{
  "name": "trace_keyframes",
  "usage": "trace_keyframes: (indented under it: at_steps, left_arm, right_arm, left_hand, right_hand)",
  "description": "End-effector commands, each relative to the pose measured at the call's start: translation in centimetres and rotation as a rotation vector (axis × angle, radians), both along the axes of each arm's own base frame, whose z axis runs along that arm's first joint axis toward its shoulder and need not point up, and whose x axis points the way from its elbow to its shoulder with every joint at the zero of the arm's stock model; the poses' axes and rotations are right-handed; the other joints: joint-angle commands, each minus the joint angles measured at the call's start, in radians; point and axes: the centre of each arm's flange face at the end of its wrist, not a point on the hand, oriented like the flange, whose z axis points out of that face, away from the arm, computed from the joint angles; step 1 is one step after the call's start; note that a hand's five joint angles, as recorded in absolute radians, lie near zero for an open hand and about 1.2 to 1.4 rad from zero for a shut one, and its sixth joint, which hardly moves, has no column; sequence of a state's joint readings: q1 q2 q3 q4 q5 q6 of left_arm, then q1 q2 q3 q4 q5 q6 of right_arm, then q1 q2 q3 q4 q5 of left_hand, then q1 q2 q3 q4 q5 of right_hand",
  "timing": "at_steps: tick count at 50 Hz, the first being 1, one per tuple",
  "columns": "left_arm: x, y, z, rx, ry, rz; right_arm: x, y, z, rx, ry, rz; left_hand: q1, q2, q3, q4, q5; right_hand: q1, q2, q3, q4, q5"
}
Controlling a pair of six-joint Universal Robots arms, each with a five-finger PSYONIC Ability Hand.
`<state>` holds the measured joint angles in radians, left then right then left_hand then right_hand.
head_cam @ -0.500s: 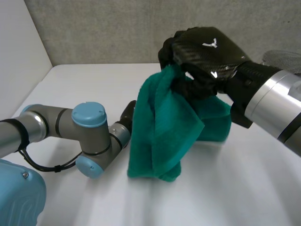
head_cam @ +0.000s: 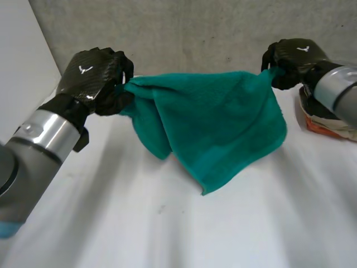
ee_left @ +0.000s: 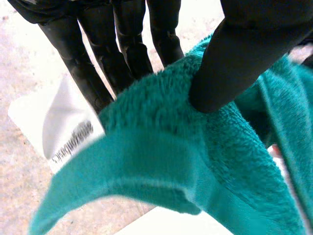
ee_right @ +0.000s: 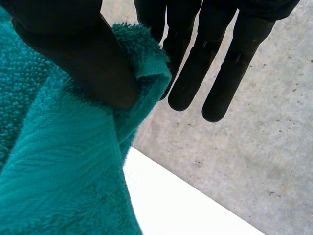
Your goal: Fold the laundry.
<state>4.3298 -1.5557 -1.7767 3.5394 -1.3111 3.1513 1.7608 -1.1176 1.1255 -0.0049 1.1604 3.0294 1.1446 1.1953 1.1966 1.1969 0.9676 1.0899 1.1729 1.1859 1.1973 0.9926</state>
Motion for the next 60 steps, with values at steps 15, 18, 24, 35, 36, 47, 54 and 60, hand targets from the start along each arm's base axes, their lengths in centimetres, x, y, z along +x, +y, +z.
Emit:
trace_keyframes:
  at_steps: [15, 18, 24, 35, 36, 47, 54, 60]
  left_arm:
    - [-0.2, 0.9, -1.4, 0.009, -0.048, 0.001]
    - [-0.3, 0.9, -0.9, -0.006, -0.042, 0.000]
    - [-0.4, 0.9, 0.3, -0.041, -0.027, -0.002]
    - [-1.3, 1.5, 1.5, -0.076, -0.008, -0.035]
    - [-1.4, 1.6, 1.6, -0.078, -0.008, -0.038]
    - [-1.5, 1.5, 2.4, -0.097, 0.007, -0.040]
    - [-1.6, 1.4, 2.5, -0.099, 0.007, -0.040]
    - [-1.6, 1.4, 2.3, -0.095, 0.005, -0.042]
  right_arm:
    - [4.3, 1.5, -1.7, -0.161, 0.161, -0.252]
    - [3.0, 4.6, 0.3, -0.094, 0.206, -0.231]
    - [1.6, 8.9, -3.9, 0.197, 0.334, -0.149]
    - [3.4, 15.5, -10.5, 0.426, 0.238, 0.025]
    - [3.8, 15.7, -10.7, 0.417, 0.220, 0.035]
    - [7.0, 15.6, -15.5, 0.380, 0.184, 0.046]
    - [7.5, 14.7, -16.5, 0.359, 0.181, 0.028]
    - [8.3, 14.5, -17.3, 0.343, 0.186, 0.044]
  left_hand:
    - [0.252, 0.201, 0.200, 0.199, 0.254]
    - [0.252, 0.201, 0.200, 0.199, 0.254]
    - [0.252, 0.201, 0.200, 0.199, 0.254]
    - [0.252, 0.201, 0.200, 0.199, 0.254]
    - [0.252, 0.201, 0.200, 0.199, 0.254]
    - [0.252, 0.201, 0.200, 0.199, 0.254]
    - [0.252, 0.201, 0.200, 0.199, 0.254]
    - [0.252, 0.201, 0.200, 0.199, 0.254]
  right_hand:
    - [-0.915, -0.998, -1.011, -1.023, -0.993]
    - [-0.915, -0.998, -1.011, -1.023, -0.993]
    - [-0.915, -0.998, -1.011, -1.023, -0.993]
    - [-0.747, -0.830, -0.843, -0.854, -0.824]
    - [-0.723, -0.806, -0.819, -0.831, -0.801]
    - [-0.544, -0.627, -0.640, -0.651, -0.621]
    - [-0.477, -0.560, -0.573, -0.584, -0.554]
    - [-0.382, -0.466, -0.479, -0.490, -0.460]
